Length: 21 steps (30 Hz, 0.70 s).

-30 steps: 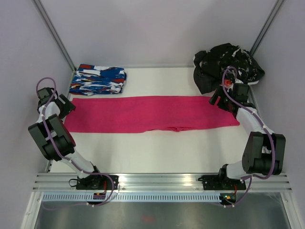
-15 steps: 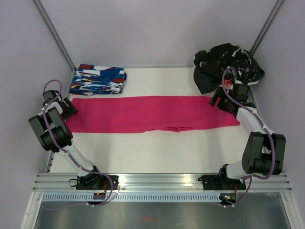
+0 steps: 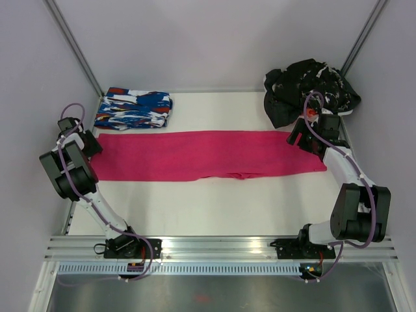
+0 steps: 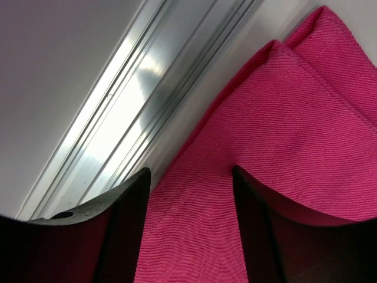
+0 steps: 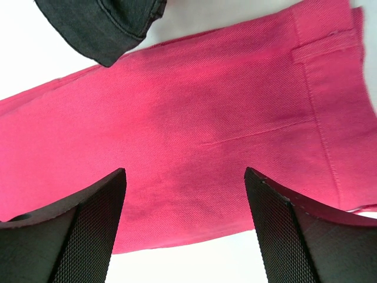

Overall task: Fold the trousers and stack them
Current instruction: Fold the trousers

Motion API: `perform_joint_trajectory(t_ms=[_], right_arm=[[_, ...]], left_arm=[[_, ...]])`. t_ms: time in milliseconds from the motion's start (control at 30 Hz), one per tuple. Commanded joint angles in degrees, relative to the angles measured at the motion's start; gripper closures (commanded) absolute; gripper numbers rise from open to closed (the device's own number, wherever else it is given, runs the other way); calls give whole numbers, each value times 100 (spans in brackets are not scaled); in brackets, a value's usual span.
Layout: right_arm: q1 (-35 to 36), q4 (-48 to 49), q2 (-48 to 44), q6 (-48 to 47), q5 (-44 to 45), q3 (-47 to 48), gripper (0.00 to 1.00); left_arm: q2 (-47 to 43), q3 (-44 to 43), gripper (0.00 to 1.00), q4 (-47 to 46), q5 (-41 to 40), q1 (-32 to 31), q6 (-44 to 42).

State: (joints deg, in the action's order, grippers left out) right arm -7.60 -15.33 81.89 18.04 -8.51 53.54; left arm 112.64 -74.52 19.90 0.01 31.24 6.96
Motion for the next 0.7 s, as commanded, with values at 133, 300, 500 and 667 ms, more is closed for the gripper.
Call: perform_joint_trajectory(t_ms=[133, 300, 500, 667], right_arm=[[30, -22, -322, -169, 262, 122, 12], [30, -93, -445, -213, 447, 104, 12], [30, -93, -568, -205, 552, 87, 12], [30, -145, -683, -117, 553, 43, 12]], left_arm=[[399, -62, 55, 479, 34, -110, -415], [452, -98, 67, 532, 78, -127, -485], [417, -106, 98, 585, 87, -198, -512], [-574, -45, 98, 585, -414, -461, -599]])
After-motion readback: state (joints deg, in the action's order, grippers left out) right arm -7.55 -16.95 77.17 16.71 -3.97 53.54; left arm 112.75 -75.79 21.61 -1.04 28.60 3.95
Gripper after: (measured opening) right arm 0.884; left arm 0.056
